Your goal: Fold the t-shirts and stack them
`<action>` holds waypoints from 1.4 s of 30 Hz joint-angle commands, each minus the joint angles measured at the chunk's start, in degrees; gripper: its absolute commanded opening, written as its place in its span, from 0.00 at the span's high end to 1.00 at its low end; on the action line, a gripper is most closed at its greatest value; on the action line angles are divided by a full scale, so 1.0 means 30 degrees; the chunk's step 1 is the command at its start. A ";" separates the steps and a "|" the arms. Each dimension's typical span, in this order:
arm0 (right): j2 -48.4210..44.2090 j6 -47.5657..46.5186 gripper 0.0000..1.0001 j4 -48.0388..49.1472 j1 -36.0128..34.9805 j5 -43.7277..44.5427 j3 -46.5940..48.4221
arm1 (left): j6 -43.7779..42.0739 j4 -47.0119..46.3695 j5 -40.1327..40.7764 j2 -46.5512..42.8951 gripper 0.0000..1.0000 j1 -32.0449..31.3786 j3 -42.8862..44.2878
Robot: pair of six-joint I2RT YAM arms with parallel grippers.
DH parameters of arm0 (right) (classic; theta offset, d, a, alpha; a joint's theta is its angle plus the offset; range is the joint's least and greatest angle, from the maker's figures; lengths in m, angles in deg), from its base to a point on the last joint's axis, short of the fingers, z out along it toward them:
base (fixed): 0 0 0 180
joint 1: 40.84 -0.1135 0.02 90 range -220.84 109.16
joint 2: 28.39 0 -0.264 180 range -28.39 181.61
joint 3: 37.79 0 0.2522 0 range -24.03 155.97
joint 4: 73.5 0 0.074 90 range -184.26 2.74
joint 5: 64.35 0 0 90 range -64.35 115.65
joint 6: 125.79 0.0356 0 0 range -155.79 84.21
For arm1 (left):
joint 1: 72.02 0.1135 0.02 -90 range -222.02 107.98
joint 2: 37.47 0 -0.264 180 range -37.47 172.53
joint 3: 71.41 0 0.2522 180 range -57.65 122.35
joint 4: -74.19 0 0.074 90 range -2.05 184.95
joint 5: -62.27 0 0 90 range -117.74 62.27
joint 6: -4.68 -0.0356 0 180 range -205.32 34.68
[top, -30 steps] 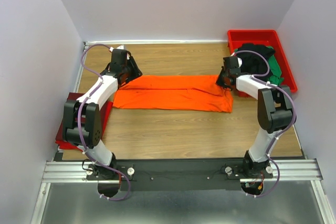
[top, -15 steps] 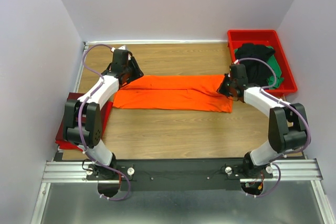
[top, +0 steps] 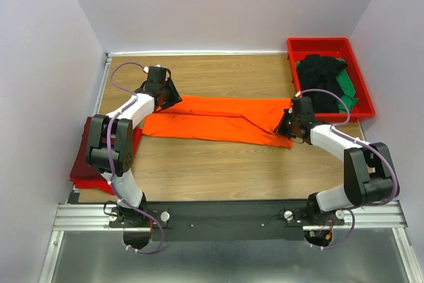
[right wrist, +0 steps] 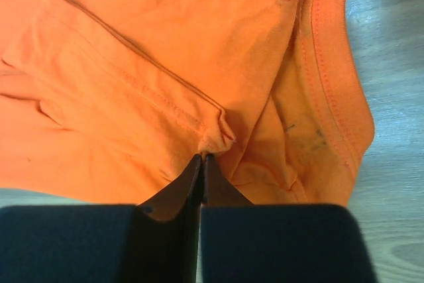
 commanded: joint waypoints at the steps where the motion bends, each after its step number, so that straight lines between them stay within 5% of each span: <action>1: -0.0224 -0.0061 0.86 0.0738 -0.0068 -0.0443 -0.0489 | 0.0567 0.0084 0.1263 0.0604 0.50 -0.0088 0.0949; 7: -0.0896 -0.0090 0.63 0.0943 -0.0068 -0.0472 -0.0636 | 0.1006 0.0144 0.2288 0.1367 0.52 -0.0147 0.1244; 16: -0.2129 -0.0002 0.51 0.0914 -0.0068 -0.0150 0.0531 | 0.1418 -0.0295 0.3050 0.1191 0.55 -0.0381 -0.0307; 31: 0.6595 -0.0441 0.51 0.2174 -0.1149 -0.0092 0.7209 | 0.1974 -0.0853 0.2992 0.1163 0.58 -0.0411 -0.1921; 42: 0.9385 -0.1203 0.50 0.2905 -0.2468 0.0817 0.9326 | 0.1741 -0.0853 0.2699 0.0928 0.58 -0.0411 -0.1687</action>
